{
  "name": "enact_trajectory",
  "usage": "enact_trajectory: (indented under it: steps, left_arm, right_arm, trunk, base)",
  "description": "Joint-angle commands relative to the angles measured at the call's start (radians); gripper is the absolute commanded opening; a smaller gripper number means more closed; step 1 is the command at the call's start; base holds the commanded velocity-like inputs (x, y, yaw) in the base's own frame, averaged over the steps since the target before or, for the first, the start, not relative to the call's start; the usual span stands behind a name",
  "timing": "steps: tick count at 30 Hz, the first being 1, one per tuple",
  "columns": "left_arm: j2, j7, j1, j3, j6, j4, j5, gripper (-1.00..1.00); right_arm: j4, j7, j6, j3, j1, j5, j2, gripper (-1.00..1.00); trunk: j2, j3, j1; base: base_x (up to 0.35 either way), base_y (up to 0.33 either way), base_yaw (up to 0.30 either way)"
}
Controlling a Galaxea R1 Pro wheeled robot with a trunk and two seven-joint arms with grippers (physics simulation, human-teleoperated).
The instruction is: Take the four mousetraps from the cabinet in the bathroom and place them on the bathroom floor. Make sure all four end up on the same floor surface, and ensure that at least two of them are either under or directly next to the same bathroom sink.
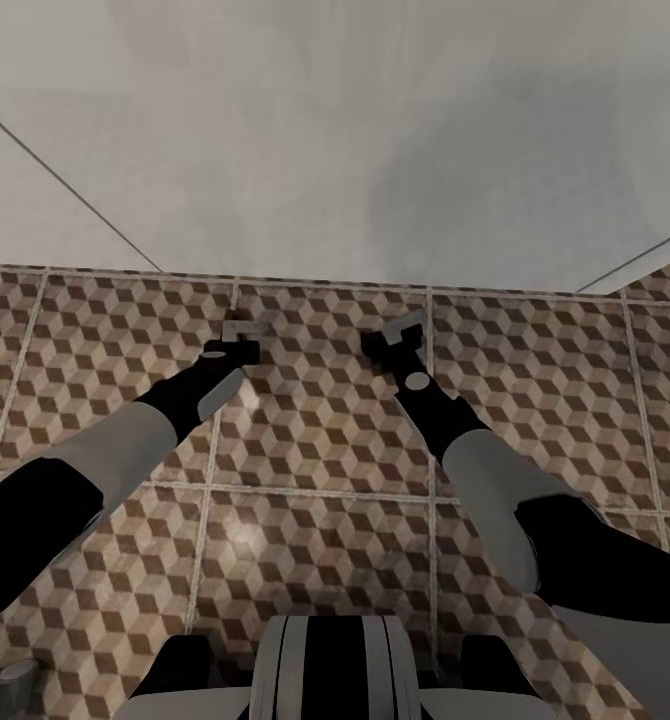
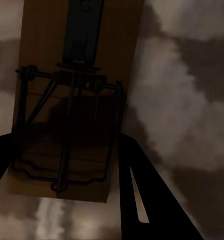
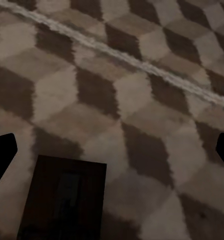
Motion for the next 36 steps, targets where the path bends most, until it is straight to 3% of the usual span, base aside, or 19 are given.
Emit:
enact_trajectory:
  steps: [1, 36]
  left_arm:
    - [0.002, 0.004, 0.006, -0.009, 0.004, 0.018, 0.024, -1.00]
    - [0.000, -0.011, -0.006, -0.009, -0.007, 0.034, 0.024, -1.00]
  right_arm:
    - [0.001, -0.009, 0.000, 0.004, 0.000, 0.010, 0.000, 1.00]
    - [0.001, 0.033, -0.038, 0.005, 0.046, 0.011, 0.000, 1.00]
  trunk:
    - [0.000, -0.001, 0.000]
    - [0.000, -0.001, 0.000]
  base:
    - [0.000, 0.000, 0.000]
    - [0.000, 0.000, 0.000]
